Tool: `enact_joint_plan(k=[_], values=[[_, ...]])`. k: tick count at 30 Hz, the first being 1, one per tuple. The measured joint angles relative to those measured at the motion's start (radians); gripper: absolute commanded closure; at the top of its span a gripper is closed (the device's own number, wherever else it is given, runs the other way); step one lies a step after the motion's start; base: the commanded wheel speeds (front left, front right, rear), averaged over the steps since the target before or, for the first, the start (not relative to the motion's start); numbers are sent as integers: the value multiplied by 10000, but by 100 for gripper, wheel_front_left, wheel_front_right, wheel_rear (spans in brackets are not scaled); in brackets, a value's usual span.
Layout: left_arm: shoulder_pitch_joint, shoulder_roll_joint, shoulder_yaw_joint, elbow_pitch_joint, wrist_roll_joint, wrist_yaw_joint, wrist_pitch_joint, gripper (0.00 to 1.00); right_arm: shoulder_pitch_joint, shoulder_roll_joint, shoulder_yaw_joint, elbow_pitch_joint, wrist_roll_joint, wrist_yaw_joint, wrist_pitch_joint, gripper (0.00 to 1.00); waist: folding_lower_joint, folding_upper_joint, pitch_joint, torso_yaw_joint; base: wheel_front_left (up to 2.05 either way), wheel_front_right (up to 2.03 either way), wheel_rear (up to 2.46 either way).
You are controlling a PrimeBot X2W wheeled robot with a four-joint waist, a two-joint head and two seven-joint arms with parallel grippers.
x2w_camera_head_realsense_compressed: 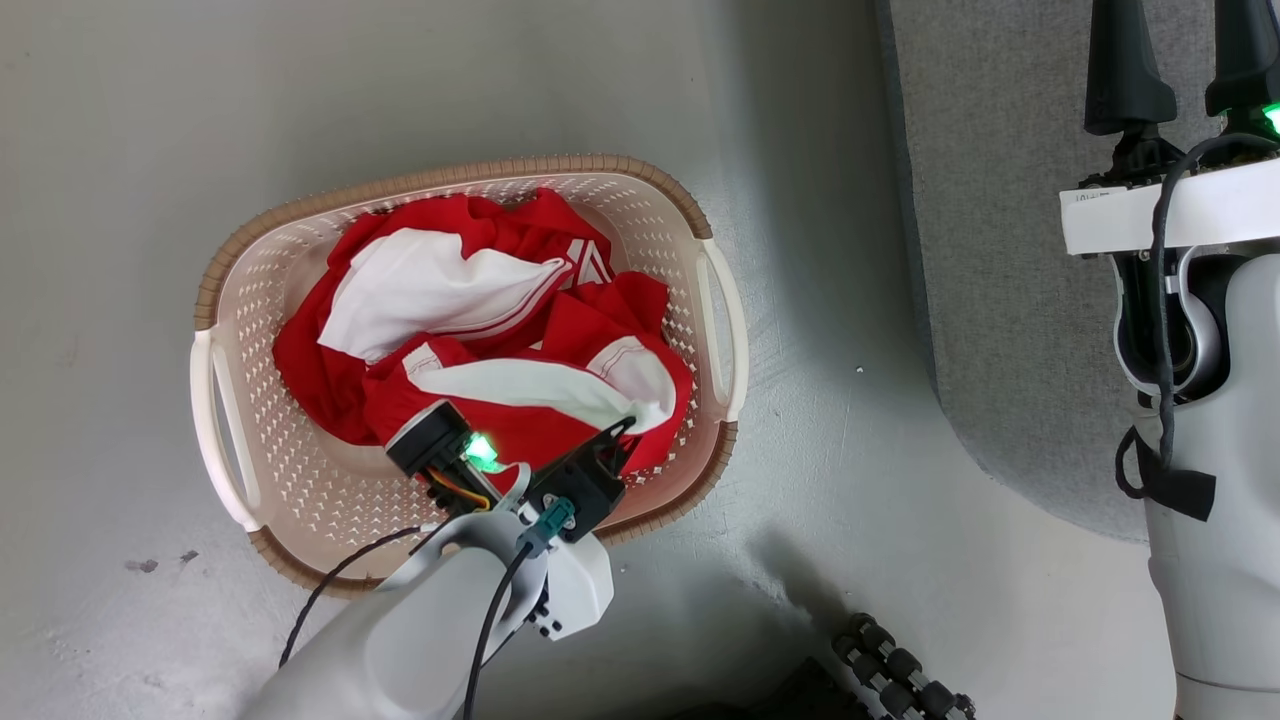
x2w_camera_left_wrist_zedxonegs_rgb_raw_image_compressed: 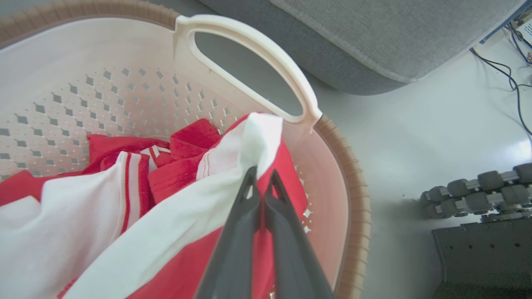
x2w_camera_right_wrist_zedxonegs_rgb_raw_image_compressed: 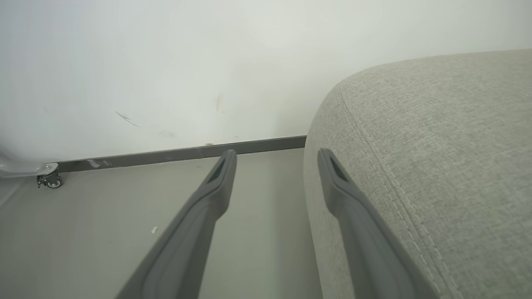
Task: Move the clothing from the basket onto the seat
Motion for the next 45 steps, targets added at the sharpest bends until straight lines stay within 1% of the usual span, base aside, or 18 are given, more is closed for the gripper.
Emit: enact_joint_plan(k=[7,10,16,20,25,32,39,45], values=[[-454,4,69,-105,-171,56,-2,100,0,2,-167,27,0,0,0,0,0,0,-110,35,0,0,0],[-589,2,251,-109,-251,176,-8,100,0,2,-332,52,-2,0,0,0,0,0,-178,78,0,0,0],[-659,2,742,-224,-261,581,-17,100,0,2,-416,50,-44,0,0,0,0,0,-372,218,0,0,0],[-852,-19,1097,-784,-259,846,-19,100,3,2,-483,46,-144,0,0,0,0,0,-544,327,0,0,0],[-873,-10,1423,-1423,-251,1034,-21,100,12,-2,-525,44,-324,0,0,0,-1,0,-749,446,0,0,0],[-826,332,2146,-2608,-244,1461,-48,100,48,-6,-439,-27,-466,0,0,0,0,0,-1202,662,0,0,0],[-768,777,2594,-3829,-33,1636,-48,100,491,-10,-328,-4,-474,0,0,0,-1,0,-1775,881,0,0,0],[-550,1051,2959,-4777,52,1672,-50,100,743,-54,-205,23,-483,0,0,0,-1,0,-2371,1065,0,0,0]])
